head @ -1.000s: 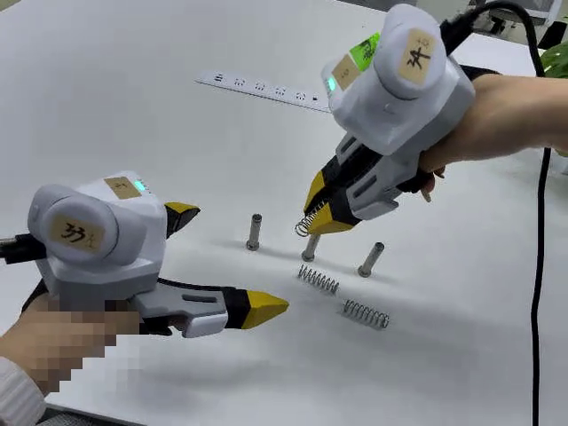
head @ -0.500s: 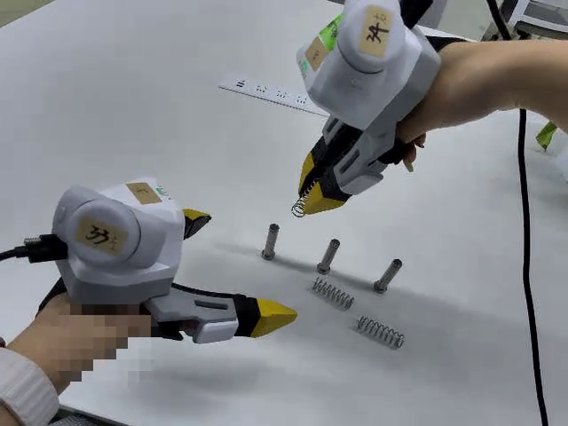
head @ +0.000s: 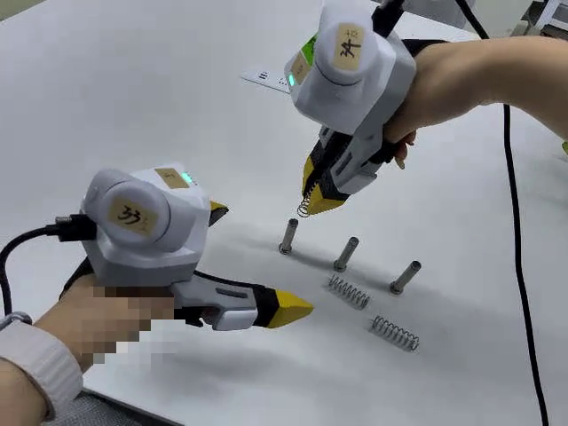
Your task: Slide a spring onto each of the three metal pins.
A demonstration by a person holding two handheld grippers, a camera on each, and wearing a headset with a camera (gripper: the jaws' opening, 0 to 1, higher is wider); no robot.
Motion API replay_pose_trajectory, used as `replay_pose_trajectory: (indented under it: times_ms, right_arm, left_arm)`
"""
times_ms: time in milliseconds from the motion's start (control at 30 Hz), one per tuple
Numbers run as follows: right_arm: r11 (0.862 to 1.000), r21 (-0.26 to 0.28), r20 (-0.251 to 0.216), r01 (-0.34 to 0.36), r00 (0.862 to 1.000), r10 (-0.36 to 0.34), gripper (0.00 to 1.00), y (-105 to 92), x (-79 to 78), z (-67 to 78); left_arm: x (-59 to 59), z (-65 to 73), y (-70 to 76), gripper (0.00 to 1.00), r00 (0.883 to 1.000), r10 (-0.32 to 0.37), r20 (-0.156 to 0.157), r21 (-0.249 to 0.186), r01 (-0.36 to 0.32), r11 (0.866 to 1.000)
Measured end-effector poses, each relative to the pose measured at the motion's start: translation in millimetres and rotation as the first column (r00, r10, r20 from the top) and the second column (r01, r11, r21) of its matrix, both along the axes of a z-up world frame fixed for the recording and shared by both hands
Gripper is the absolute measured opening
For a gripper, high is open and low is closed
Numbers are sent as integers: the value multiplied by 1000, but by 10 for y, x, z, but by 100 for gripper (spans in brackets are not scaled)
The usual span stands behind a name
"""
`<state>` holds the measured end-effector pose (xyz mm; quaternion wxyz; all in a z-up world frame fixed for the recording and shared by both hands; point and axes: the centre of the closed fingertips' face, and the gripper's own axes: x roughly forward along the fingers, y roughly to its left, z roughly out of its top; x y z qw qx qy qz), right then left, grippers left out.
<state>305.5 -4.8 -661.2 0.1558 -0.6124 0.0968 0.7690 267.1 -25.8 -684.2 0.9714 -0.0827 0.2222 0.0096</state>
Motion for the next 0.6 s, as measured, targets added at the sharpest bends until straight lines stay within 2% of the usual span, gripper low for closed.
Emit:
replay_pose_trajectory:
  times_ms: [267, 467, 600]
  right_arm:
    - [1000, -21, 22, -23, 999, 23, 12, 45, -35, -73]
    - [999, -37, 50, -38, 998, 39, 12, 45, -5, -132]
    - [998, -46, 52, -46, 997, 48, 12, 30, -22, -143]
  left_arm:
    - [-7, -13, 40, 98, 1000, 19, -2, -22, -19, 1000]
    - [-6, -27, 23, 98, 1000, 15, -9, -31, -15, 999]
    - [-1, -41, -4, 98, 1000, 4, -17, -32, -5, 999]
